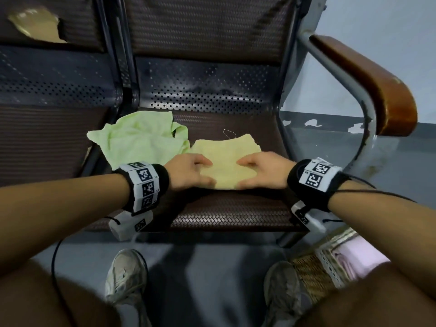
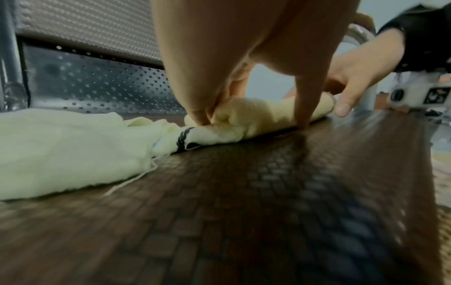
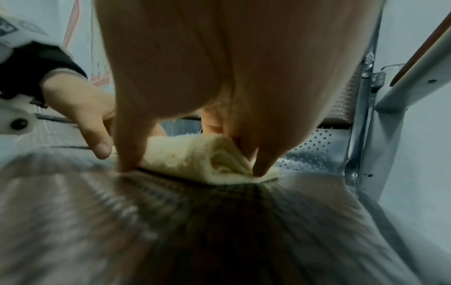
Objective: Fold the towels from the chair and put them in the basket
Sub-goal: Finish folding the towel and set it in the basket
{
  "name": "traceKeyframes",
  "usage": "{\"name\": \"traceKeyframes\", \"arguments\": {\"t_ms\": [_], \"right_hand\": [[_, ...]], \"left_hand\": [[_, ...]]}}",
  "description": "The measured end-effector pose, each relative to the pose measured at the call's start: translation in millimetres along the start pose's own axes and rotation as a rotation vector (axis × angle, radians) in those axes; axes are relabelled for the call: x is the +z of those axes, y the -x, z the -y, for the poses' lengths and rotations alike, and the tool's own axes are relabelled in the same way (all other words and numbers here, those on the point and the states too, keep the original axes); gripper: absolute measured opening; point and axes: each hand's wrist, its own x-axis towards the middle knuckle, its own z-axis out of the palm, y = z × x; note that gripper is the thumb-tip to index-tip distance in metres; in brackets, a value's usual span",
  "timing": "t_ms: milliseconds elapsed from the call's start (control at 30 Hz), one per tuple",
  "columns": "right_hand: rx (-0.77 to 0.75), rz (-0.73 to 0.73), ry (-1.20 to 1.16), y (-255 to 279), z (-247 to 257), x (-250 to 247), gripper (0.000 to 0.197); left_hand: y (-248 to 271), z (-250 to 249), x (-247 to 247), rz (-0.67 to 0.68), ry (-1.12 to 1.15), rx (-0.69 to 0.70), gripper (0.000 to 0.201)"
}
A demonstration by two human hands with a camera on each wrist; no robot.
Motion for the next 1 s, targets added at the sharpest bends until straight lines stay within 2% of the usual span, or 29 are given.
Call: {"name": "traceKeyframes", "arguments": {"t_ms": [33,67,100,200,233,333,400,500,567,633,767,867,933,1000], "right_hand": [[-0.020,0.044,0.050,4,-2,4,0.090],[-0.038,0.061,0.096,7,-4,7,0.089],[-0.047,0.049,0.125,9,-6,8,0.078],[-0.048,-0.089,0.090,11,-8,3,0.027],[-0.044,-0.125,0.058,13,-7,0,0.020],[-0.034,-0.211,-0.030,20,-10,-10,0.017],[-0.003,-0.237,-0.146,24,-13,-15,0.013],[0.080,-0.200,-0.380,25,-18,-18,0.016],[0.132,-0.183,-0.445,23,-20,-16,0.014],[0.174,-0.192,-0.382,19,-24,-11,0.016],[0.239,-0.193,-0.229,13,-23,-1,0.037],[0.251,-0.142,-0.202,13,-18,-1,0.054],[0.249,-0.101,-0.197,13,-16,-2,0.055],[0.253,-0.078,-0.185,15,-14,-2,0.051]], "left_hand": [[4,2,2,0.028,-0.066,0.020,0.069],[7,4,4,0.028,-0.113,0.033,0.074],[9,5,6,0.002,-0.142,0.039,0.074],[12,4,3,-0.097,-0.182,0.058,0.047],[13,2,1,-0.113,-0.166,0.057,0.036],[17,-4,-7,-0.154,-0.043,0.048,0.010],[19,-6,-10,-0.162,0.141,0.031,0.024],[16,-11,-11,-0.206,0.336,-0.012,0.037],[7,-11,-8,-0.268,0.271,-0.066,0.032],[0,-13,-6,-0.298,0.131,-0.138,0.030],[-4,-20,-5,-0.127,0.002,-0.352,0.063],[0,-26,-4,-0.008,0.024,-0.457,0.075],[1,-28,-4,0.051,0.084,-0.481,0.079],[2,-31,-5,0.126,0.173,-0.499,0.076]]}}
